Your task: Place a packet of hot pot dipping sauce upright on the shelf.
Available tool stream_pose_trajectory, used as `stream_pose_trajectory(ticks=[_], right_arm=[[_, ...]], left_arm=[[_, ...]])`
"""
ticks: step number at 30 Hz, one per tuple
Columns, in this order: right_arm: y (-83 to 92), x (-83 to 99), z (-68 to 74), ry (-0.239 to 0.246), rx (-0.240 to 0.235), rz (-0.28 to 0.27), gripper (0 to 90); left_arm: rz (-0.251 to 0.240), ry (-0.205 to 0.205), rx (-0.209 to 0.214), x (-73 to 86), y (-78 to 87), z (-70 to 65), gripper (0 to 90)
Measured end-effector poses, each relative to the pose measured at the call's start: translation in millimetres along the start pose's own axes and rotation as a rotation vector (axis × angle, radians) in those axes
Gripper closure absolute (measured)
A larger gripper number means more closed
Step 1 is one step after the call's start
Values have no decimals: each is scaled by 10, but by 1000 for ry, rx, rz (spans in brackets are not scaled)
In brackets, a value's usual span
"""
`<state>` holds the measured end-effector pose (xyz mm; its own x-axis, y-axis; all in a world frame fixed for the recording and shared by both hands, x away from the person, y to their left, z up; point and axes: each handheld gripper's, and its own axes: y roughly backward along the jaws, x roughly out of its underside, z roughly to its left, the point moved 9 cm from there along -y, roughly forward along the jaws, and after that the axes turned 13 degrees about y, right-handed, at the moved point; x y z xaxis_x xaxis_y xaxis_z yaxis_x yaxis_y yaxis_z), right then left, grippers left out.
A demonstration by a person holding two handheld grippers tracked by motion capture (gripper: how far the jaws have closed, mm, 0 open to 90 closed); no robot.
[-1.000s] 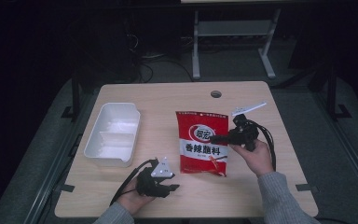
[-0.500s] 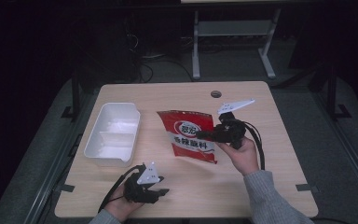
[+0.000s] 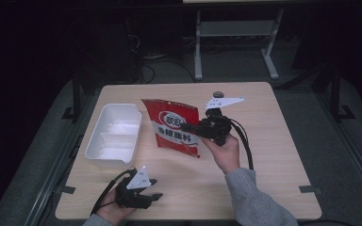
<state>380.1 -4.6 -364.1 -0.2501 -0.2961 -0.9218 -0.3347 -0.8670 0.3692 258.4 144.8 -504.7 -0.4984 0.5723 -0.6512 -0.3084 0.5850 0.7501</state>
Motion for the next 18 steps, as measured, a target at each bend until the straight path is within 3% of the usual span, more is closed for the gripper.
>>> stream_pose_trajectory(ticks=[18], right_arm=[[-555,-393,223,51,6,-48,899]], left_arm=[[-10,3,-6,154,150,91,449]])
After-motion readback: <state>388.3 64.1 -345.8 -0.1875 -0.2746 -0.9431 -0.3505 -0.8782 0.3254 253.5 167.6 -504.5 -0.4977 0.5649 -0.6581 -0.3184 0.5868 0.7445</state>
